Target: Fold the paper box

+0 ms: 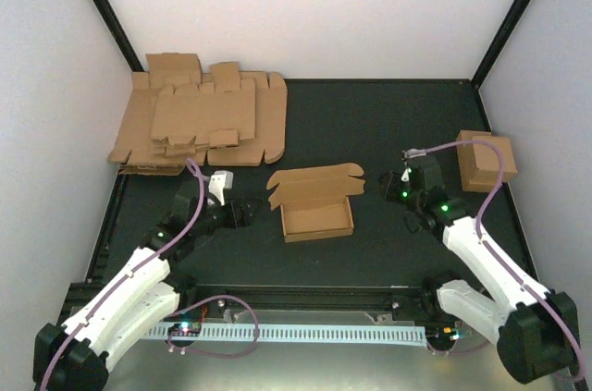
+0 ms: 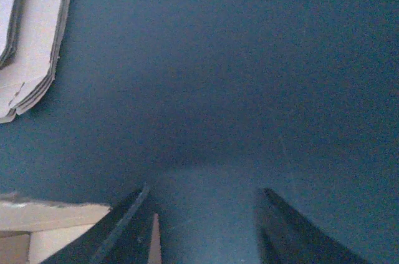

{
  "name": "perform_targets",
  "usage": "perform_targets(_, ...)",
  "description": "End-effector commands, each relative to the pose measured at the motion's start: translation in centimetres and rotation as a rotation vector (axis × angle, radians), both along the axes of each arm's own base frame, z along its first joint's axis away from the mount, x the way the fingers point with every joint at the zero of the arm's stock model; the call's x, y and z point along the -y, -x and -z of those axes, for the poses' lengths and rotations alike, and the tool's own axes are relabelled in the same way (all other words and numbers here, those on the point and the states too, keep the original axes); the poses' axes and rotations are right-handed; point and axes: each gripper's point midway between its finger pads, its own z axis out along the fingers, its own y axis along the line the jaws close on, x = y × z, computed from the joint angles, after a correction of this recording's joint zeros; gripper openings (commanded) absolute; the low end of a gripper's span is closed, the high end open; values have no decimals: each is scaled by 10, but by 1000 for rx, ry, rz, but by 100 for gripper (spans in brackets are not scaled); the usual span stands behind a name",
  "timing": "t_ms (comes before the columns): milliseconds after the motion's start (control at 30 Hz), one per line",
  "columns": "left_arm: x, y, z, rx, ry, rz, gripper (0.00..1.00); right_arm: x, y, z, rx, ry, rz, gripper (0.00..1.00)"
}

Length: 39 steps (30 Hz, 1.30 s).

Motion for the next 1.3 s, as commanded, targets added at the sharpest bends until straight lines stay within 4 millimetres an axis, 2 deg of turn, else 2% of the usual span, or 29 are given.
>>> perform_targets(0, -5, -5, 9, -52, -6, -56, 81, -19, -14, 4, -46, -99, -74, 37)
perform_targets(100, -22, -9, 21, -98, -61, -159, 74, -28, -20, 9, -85, -108, -115, 18)
perform_targets(200, -25, -12, 23, -93, -59, -189, 55, -36, -21, 15, -100, -128, -148, 9)
perform_targets(367, -12, -14, 21, -101, -13, -136, 14, -46, -21, 19, -111, -143, -207, 2)
perform_targets(467, 0, -15, 23, -107, 22, -86, 2, -56, -21, 23, -127, -169, -260, 2)
perform_targets(700, 23, -17, 23, -135, 114, -1, 1, -75, -15, 25, -152, -247, -356, 2)
perform_targets(1067, 33, -10, 26, -159, 189, 12, 1, -88, 9, 35, -197, -327, -440, 2)
perform_targets(1267, 36, -8, 26, -160, 199, 21, 2, -87, 21, 37, -201, -342, -443, 2)
